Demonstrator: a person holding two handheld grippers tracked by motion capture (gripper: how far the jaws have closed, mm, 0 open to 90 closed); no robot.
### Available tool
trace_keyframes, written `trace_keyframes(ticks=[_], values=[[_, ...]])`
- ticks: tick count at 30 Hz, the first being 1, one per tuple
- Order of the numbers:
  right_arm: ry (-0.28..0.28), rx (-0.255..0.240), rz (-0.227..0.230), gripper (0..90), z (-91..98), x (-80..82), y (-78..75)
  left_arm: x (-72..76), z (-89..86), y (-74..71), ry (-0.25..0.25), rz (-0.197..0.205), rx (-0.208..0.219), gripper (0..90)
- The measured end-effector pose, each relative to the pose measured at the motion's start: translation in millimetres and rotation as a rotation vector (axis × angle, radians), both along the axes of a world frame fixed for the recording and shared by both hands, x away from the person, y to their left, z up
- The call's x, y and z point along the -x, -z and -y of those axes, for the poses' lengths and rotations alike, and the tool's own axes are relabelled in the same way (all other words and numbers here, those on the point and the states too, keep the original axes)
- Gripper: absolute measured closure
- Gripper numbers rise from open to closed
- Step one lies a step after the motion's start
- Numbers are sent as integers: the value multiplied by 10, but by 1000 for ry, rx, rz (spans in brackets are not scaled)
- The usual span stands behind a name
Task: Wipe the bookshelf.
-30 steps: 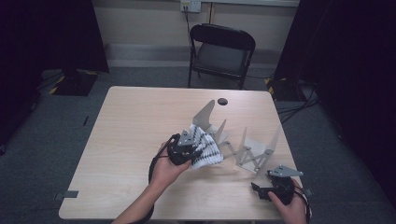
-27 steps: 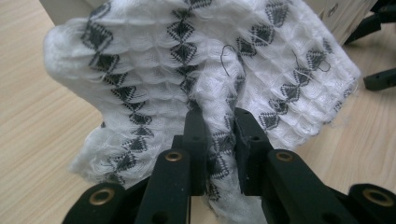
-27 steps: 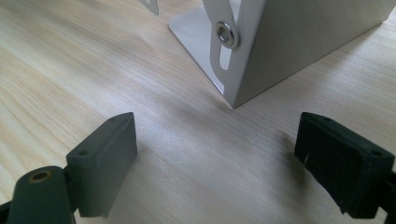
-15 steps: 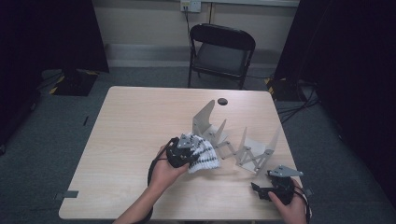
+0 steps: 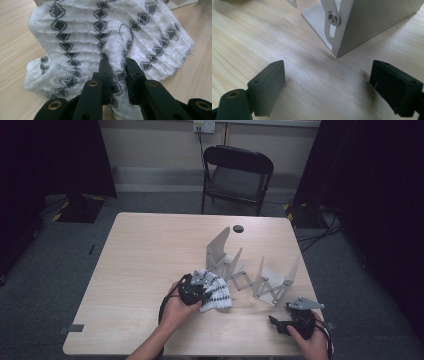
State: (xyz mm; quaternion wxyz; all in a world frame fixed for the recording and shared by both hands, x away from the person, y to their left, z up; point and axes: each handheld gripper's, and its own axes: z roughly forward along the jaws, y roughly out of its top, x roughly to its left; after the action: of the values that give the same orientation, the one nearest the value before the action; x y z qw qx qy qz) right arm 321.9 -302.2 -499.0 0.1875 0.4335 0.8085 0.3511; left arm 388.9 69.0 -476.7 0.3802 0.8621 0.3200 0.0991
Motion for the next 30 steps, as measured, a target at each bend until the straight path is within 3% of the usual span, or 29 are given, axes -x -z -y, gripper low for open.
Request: trace_keyframes(ticks=[13, 18, 19, 20, 24, 27, 28, 29, 30], values=[[0, 0, 0, 123, 0, 0, 0, 124, -35, -5, 21, -6, 7, 768], [2, 0, 0, 122, -2, 0, 0, 180, -45, -323, 33, 49, 48, 769], [2, 0, 0, 123, -2, 0, 0, 180, -45, -323, 33, 49, 48, 769], [2, 0, 0, 123, -2, 1, 0, 188, -48, -490, 28, 84, 77, 769], [2, 1, 0, 123, -2, 0, 0, 206, -41, -859, 25, 165, 115, 769], [2, 1, 0, 123, -2, 1, 0, 217, -25, -988, 22, 189, 136, 769], [2, 1, 0, 123, -2, 0, 0, 226, 1, -1106, 21, 223, 143, 770], [2, 1, 0, 123, -2, 0, 0, 226, 1, -1106, 21, 223, 143, 769], [2, 1, 0, 122, -2, 0, 0, 232, 38, -1184, 23, 250, 165, 769]])
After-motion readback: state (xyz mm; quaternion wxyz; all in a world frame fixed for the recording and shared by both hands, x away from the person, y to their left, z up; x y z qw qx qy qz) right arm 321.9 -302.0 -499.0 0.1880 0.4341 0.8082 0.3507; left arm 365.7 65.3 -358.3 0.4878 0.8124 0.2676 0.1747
